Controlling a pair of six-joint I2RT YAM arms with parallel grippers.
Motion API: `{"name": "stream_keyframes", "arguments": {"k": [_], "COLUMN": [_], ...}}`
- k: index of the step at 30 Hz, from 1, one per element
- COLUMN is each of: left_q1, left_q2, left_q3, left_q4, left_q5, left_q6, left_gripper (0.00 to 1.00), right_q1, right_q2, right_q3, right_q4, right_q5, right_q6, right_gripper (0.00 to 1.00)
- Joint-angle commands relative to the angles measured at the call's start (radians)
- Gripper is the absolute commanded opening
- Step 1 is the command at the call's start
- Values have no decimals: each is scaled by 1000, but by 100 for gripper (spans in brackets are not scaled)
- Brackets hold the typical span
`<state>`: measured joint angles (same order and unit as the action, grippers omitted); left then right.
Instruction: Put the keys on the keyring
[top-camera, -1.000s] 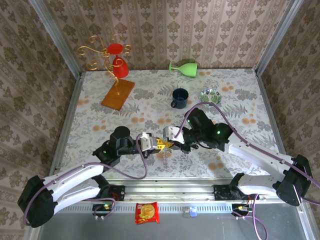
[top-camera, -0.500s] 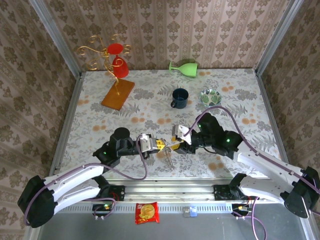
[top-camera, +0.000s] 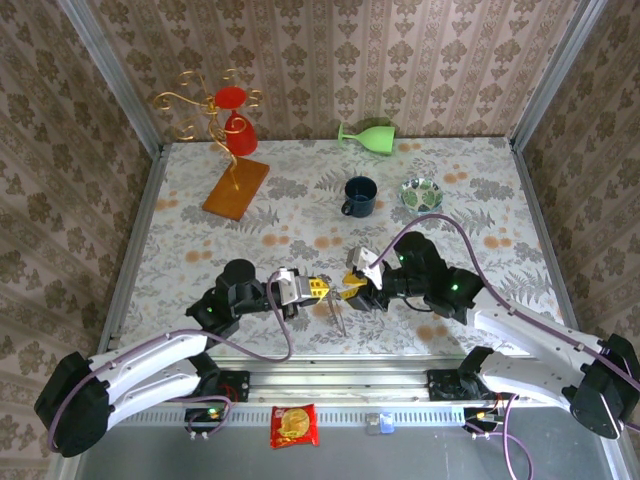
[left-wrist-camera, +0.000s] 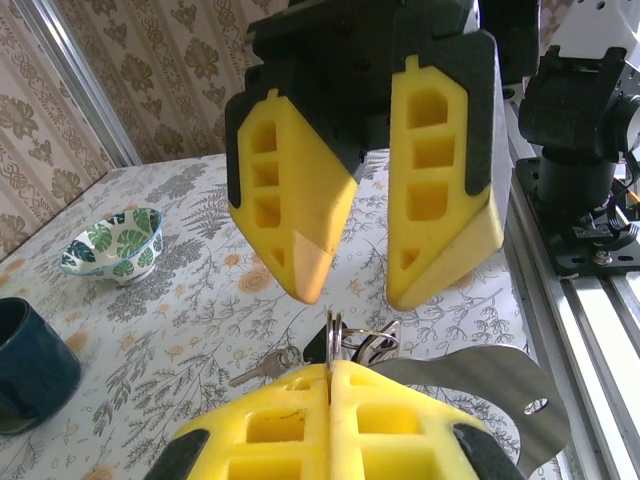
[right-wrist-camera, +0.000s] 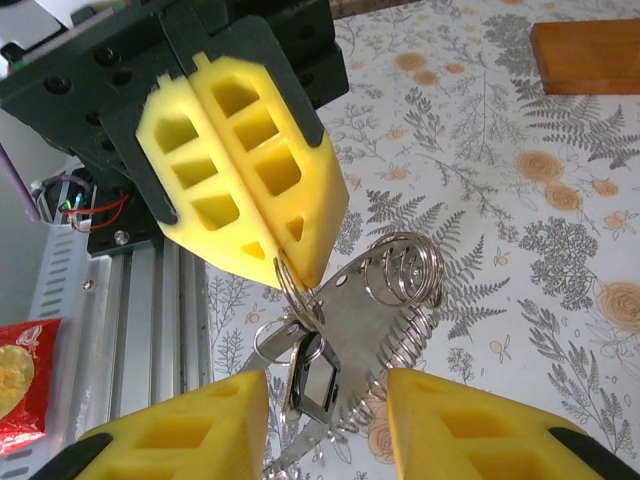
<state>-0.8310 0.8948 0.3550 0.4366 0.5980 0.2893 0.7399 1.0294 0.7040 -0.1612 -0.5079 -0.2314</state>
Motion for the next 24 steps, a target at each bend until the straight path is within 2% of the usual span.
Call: {"name": "stream_keyframes", "arguments": {"k": [1, 7, 13, 17, 24], "left_q1": [-7, -13, -17, -18, -23], "left_q2": [-5, 8, 23, 36, 62], "left_q3": [-13, -20, -23, -30, -28], "left_q4": [92, 126, 146, 181, 210], "left_q5": [0, -8, -11, -18, -21], "left_q6": [-42, -58, -64, -69, -63], "left_gripper": [0, 0, 0, 0, 0], "right_q1": [15, 27, 29, 36, 52], "right_q2": [23, 56, 69, 92, 136], "right_q3": [-13, -11, 0, 7, 39], "right_q4": [2, 11, 13, 3, -25], "right_q5": [-15, -5, 6, 9, 10], "right_q6": [-12, -21, -30, -50, -71], "right_gripper": [38, 34, 14, 5, 2]}}
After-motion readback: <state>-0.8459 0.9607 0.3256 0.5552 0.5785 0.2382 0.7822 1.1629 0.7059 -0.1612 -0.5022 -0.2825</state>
